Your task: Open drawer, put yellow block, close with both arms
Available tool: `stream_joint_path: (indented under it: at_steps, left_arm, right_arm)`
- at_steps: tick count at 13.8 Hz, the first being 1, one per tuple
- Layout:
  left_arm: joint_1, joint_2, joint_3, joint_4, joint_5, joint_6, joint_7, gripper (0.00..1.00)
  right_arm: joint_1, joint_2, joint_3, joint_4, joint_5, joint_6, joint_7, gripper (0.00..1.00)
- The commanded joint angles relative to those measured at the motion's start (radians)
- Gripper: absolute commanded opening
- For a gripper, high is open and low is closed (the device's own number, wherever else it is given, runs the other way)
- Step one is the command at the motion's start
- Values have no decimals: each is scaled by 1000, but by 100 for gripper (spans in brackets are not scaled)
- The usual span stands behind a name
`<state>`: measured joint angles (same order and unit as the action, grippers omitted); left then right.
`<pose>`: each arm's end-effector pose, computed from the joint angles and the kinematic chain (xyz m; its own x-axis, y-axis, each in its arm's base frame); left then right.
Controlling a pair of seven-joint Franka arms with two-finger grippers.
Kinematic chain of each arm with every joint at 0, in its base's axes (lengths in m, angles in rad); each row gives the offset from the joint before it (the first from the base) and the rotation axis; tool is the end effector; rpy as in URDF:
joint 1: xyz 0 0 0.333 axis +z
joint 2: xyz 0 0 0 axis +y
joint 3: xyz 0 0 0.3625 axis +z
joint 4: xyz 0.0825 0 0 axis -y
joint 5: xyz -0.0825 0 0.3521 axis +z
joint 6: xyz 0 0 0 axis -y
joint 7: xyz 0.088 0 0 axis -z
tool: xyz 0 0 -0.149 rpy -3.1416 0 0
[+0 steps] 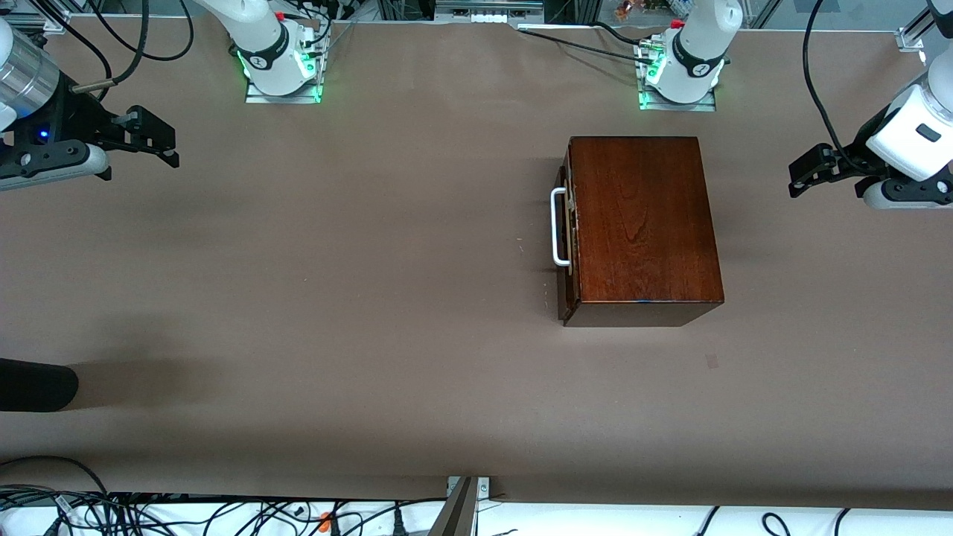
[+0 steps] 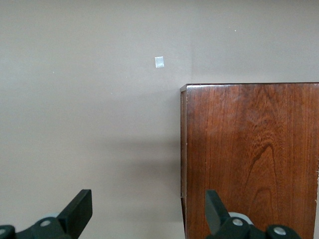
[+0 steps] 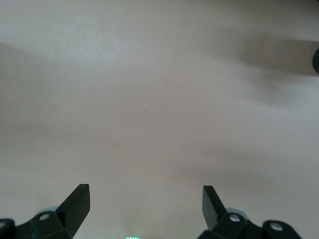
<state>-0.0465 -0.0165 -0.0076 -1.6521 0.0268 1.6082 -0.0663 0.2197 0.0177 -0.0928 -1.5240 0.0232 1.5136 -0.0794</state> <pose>0.5166 -0.0241 0.6050 0.9996 0.0112 -0.0256 0.0105 -0.9995 -0.0286 0.5175 0.0701 0.6354 0.9782 0.2060 -0.0262 0.2055 -0.9784 -0.0237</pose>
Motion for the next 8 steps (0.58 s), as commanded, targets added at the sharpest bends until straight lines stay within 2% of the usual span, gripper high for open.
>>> stream_joint_path:
  at_steps: [1,8]
  left_arm:
    - [-4,-30,3,-31,-18,15,-10,100]
    - [-1,-22,1,-22,-21,10,-10,100]
  right_arm:
    - [1,10,-2,24,-9,-7,-11,100]
    - [1,10,-2,22,-9,-7,-13,100]
